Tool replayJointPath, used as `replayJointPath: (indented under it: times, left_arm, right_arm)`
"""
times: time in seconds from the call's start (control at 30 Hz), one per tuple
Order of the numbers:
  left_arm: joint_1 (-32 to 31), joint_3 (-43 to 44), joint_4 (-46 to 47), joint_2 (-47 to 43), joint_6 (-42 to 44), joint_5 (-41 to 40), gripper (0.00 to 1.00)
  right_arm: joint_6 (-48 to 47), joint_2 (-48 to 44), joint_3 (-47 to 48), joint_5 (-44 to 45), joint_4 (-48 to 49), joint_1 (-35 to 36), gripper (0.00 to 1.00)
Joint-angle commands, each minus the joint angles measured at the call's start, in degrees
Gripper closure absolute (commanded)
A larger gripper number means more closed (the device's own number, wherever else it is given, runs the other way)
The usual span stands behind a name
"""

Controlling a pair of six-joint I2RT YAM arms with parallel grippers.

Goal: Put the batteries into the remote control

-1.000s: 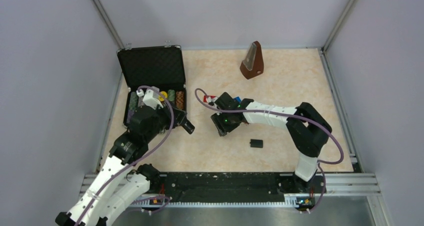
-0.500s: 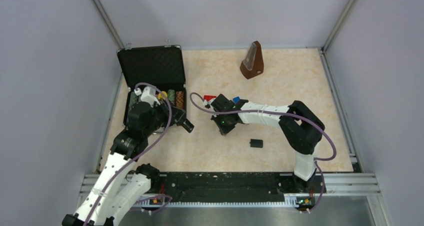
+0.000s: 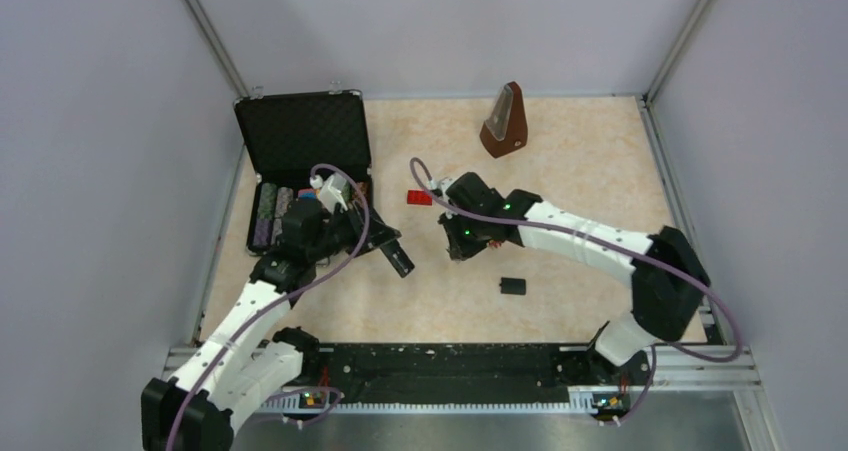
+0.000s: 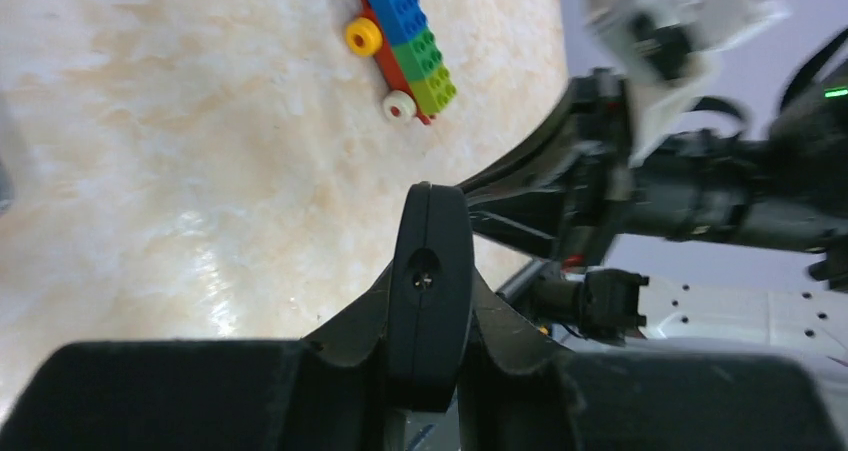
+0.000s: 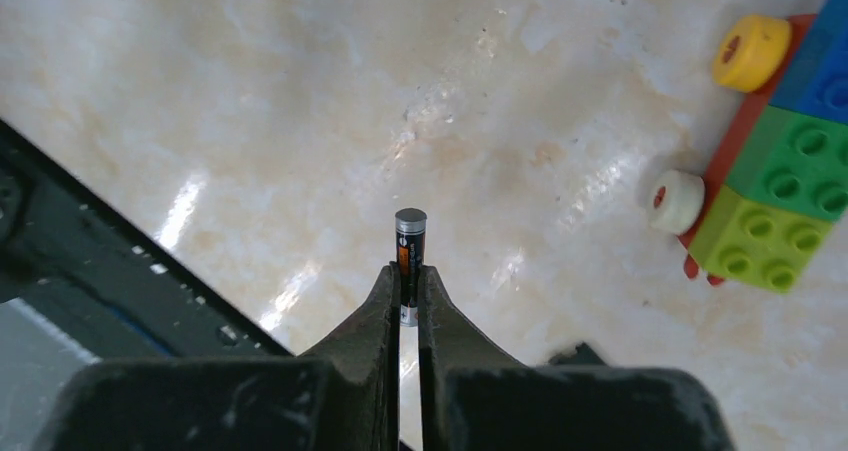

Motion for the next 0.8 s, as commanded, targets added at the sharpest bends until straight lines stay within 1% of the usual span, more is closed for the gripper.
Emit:
replayJointPath:
  times: [0.0, 0.03, 0.13, 0.2, 0.27, 0.37, 0.4, 0.67, 0.77]
  left_arm:
    - [0.2, -1.8, 18.9, 5.0, -3.2, 15.0, 1.00]
    - [0.3, -1.8, 22.5, 6.5, -4.0, 17.3, 1.00]
    - [0.2, -0.7, 27.8, 11.6, -5.5, 22.4, 1.00]
    - [0.2, 1.0, 29.1, 15.1, -5.6, 25.1, 1.00]
    - [-0.1, 1.6, 31.9, 18.5, -6.9, 26.6, 1.00]
    - [-0.4, 0.8, 39.6, 22.3, -11.4, 28.7, 1.00]
    - [-0.4, 0.7, 40.8, 23.1, -12.0, 28.8, 1.00]
    - [-3.4, 1.7, 41.4, 28.1, -13.7, 28.7, 1.00]
    - [-5.2, 2.1, 40.1, 29.9, -12.8, 28.5, 1.00]
  right_arm:
    - [2.9, -10.8, -0.4, -4.6, -5.3, -2.0, 1.00]
    - [3.0, -12.1, 0.1, -5.4, -6.6, -2.0, 1.00]
    - [4.5, -14.8, 2.0, -8.6, -9.9, -2.3, 1.00]
    - [6.2, -16.3, 2.9, -12.3, -11.1, -2.6, 1.00]
    - [8.6, -17.0, 3.1, -17.9, -11.2, -3.2, 1.00]
    - [12.0, -16.9, 3.6, -22.3, -10.9, -3.4, 1.00]
    - [13.2, -16.9, 3.8, -23.5, -10.5, -3.4, 1.00]
    - [23.3, -15.8, 4.1, -26.4, -8.0, -3.4, 1.00]
    - [25.3, -14.7, 3.4, -26.0, -7.7, -3.5, 1.00]
